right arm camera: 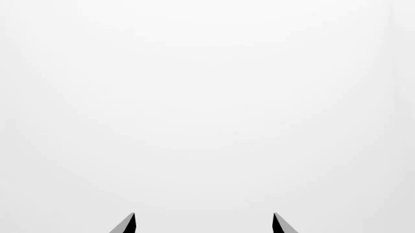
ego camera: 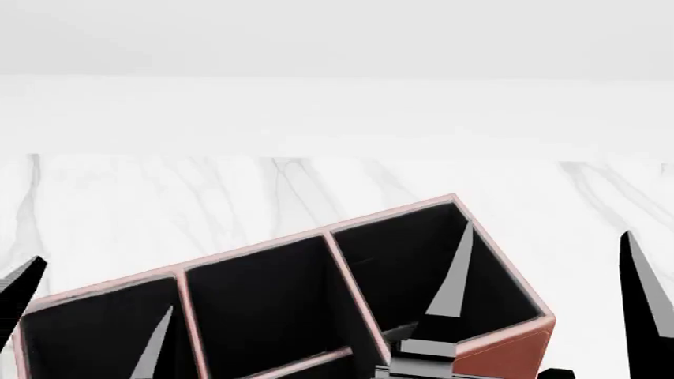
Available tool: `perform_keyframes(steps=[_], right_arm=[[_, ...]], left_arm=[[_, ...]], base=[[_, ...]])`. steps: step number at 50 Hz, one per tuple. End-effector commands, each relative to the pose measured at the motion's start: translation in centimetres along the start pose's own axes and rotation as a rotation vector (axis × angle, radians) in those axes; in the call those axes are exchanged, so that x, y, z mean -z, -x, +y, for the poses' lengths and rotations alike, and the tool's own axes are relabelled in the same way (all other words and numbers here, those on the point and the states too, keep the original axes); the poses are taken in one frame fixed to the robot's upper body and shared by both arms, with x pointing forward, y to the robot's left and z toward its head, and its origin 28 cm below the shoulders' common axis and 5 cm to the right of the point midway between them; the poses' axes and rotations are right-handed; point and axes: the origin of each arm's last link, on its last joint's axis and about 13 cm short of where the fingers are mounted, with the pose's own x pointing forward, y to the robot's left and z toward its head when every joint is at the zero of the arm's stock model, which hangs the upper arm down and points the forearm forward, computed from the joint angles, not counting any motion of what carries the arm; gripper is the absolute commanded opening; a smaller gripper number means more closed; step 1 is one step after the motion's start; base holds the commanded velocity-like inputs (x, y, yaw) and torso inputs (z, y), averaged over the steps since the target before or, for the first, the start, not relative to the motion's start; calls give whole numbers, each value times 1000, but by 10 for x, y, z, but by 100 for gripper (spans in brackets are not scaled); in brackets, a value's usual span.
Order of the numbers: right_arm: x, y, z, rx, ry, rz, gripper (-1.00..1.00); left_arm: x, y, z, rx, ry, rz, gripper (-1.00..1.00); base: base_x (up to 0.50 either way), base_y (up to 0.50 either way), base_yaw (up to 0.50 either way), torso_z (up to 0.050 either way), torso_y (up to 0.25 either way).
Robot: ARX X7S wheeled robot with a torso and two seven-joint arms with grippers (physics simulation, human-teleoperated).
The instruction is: Pick up the book and place it in the front compartment of the caddy.
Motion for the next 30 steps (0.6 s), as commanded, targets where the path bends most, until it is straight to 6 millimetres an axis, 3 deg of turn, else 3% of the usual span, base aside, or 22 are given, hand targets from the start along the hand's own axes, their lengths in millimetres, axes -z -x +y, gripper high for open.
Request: perform_keyframes(steps=[1, 30], right_arm=[[-5, 1, -2, -9, -19, -23, 100], [-10, 2, -4, -1, -29, -39, 100]], left_arm=[[0, 1, -4, 185, -44, 133, 100], [-5, 2, -18, 470, 73, 271, 100]], base=[[0, 0, 0, 0, 0], [0, 0, 0, 0, 0]])
